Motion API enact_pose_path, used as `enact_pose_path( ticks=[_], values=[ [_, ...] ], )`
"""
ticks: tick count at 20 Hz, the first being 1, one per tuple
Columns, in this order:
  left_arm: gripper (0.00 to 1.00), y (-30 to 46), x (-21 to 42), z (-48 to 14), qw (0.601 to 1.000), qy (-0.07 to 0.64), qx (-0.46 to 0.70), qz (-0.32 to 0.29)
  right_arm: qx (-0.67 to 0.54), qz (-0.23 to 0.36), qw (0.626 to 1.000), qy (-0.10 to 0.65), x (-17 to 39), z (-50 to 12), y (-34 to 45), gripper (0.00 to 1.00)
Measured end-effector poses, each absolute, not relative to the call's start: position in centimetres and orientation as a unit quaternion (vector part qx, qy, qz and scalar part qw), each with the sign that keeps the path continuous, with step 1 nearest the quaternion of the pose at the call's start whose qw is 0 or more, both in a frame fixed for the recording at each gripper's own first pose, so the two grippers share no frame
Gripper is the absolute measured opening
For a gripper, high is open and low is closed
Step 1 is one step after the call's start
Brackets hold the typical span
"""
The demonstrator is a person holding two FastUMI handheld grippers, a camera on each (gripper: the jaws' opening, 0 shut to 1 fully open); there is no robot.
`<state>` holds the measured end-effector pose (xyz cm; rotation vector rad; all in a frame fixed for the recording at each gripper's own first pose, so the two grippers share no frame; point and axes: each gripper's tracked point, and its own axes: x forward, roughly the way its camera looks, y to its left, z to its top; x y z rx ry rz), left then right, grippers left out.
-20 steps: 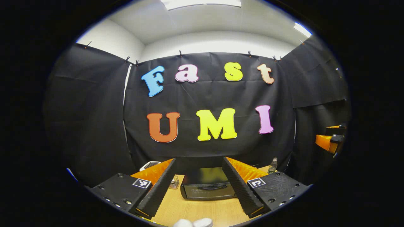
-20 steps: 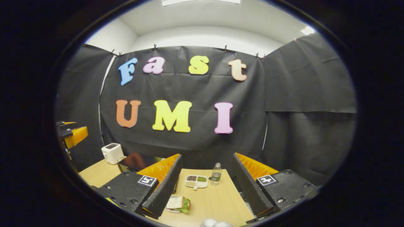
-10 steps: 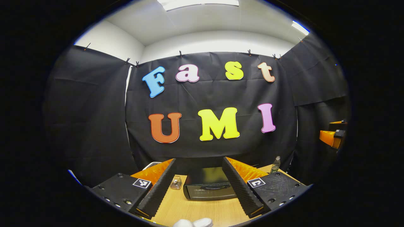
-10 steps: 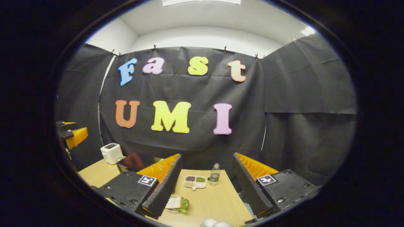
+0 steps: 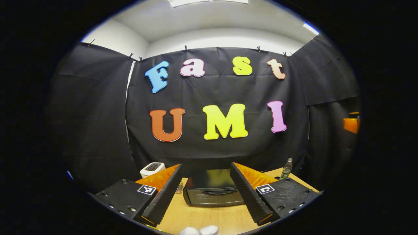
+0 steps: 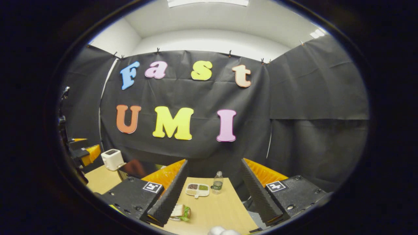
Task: Open the electric oven with the left hand, put the food in, and close the electric oven.
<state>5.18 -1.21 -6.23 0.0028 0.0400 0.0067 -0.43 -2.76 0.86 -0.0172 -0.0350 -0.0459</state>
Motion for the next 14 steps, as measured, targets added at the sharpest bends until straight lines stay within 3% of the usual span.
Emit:
enact_pose_path(
  ticks=[1,2,7,8,14],
  values=[
    [0.95,-1.7,5.9,-7.3,1.0,0.025,0.0,0.0,-0.012,-0.028,0.999,-0.017,-0.5,0.9,-3.1,0.9],
    [0.95,-2.1,6.6,-8.3,1.0,0.029,-0.006,-0.002,-0.014,-0.032,0.999,-0.012,-0.6,0.6,-3.6,1.0],
    [0.95,-4.3,10.9,-13.9,0.997,0.063,-0.035,-0.017,-0.019,-0.063,0.998,-0.001,-1.5,0.6,-6.0,1.0],
    [0.95,-4.6,11.7,-14.9,0.997,0.073,-0.034,-0.018,-0.021,-0.072,0.997,0.001,-1.7,0.4,-6.6,0.95],
    [0.95,-6.1,16.7,-21.8,0.993,0.111,-0.019,-0.027,-0.036,-0.107,0.993,0.026,-2.8,-1.0,-8.5,1.0]
  ],
)
